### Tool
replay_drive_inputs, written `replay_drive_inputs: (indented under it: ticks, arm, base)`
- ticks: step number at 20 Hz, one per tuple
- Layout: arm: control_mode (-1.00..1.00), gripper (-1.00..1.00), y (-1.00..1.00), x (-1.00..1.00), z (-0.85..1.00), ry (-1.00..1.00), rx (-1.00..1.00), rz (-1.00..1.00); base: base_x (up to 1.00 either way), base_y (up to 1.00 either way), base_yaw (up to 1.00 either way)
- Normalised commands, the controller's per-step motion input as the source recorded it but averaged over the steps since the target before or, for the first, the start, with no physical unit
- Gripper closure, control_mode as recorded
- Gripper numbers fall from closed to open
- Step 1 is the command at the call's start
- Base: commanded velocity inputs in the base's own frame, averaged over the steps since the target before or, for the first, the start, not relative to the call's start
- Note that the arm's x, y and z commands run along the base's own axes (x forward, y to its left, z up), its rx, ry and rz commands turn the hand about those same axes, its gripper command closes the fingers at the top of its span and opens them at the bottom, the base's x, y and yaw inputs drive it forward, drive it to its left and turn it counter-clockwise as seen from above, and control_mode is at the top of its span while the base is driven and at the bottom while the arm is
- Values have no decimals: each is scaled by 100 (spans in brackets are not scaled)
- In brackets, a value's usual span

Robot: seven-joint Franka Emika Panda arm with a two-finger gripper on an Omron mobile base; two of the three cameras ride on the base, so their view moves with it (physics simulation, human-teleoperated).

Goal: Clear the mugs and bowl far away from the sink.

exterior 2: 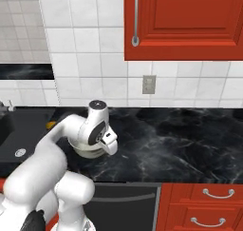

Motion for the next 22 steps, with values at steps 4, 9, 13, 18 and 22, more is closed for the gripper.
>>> replay_drive_inputs:
  ticks: [4, 9, 13, 18, 22]
  arm:
    - [-100, -100, -1, 7, -22, 3, 4, 0]
    - [-100, -100, 0, 4, -34, 2, 3, 0]
    - [-100, 100, 8, 7, -33, 0, 0, 0]
    - [-100, 100, 7, 3, -10, 0, 0, 0]
    - [-100, 100, 9, 0, -6, 0, 0, 0]
  base:
    - [0, 0, 0]
    - [0, 0, 0]
    - [0, 0, 0]
    - [0, 0, 0]
    - [0, 0, 0]
